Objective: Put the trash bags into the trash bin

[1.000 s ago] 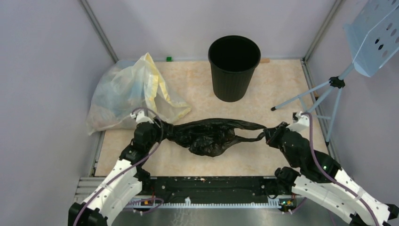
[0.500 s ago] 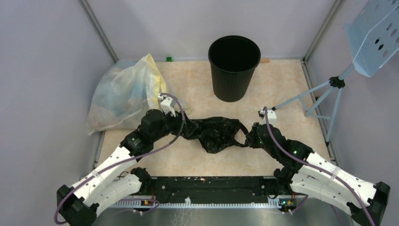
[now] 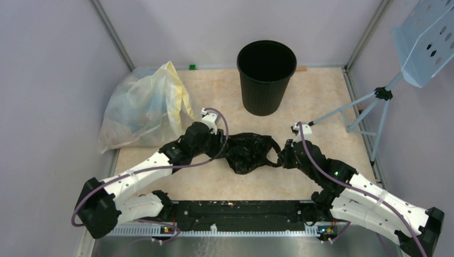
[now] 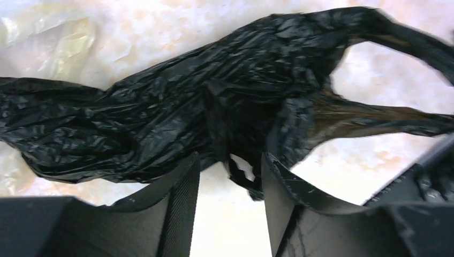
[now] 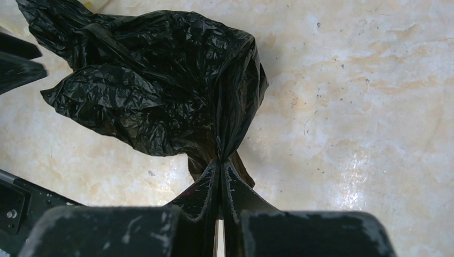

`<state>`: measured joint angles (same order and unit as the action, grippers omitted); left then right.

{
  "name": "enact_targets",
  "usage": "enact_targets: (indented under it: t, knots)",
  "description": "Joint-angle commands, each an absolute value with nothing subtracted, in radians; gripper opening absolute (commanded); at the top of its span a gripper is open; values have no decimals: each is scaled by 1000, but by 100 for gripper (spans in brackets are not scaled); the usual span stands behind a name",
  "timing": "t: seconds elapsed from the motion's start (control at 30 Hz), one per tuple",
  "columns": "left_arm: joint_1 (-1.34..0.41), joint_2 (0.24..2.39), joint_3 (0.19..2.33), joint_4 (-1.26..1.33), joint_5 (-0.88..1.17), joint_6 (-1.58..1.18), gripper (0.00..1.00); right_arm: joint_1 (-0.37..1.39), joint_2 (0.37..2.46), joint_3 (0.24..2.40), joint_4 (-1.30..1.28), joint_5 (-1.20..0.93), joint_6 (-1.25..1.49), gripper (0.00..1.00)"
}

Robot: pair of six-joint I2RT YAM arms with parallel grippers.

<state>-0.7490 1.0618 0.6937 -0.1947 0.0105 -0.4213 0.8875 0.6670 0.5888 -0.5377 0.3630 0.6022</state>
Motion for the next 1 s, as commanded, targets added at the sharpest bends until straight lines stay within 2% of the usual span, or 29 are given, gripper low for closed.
enact_targets:
  t: [0.0,0.13,0.23,0.37,0.53,0.63,0.7,0.77,0.97]
  knots:
    - [-750,1147,754,-147,-108,-463,50,887,642,624,-514,366,584,0]
    - [-750,1204,780,-127,-107,-444,52,887,625,626,-524,372,584,0]
    - [-751,1232,778,-72,-74,-438,60,887,622,625,-529,373,588,0]
    - [-749,1319,799,-65,-111,-451,59,887,622,622,-536,372,598,0]
    - [-739,1428,823,-72,-170,-482,45,887,615,635,-580,443,657,0]
    - [-705,1427,840,-99,-184,-508,18,887,598,659,-664,586,746,0]
    - [-677,1384,837,-129,-223,-531,5,887,576,681,-749,689,821,0]
    - [-639,1314,827,-174,-271,-555,0,887,541,704,-862,793,935,0]
    - [-463,994,737,-289,-287,-628,0,887,371,729,-1028,970,1114,0]
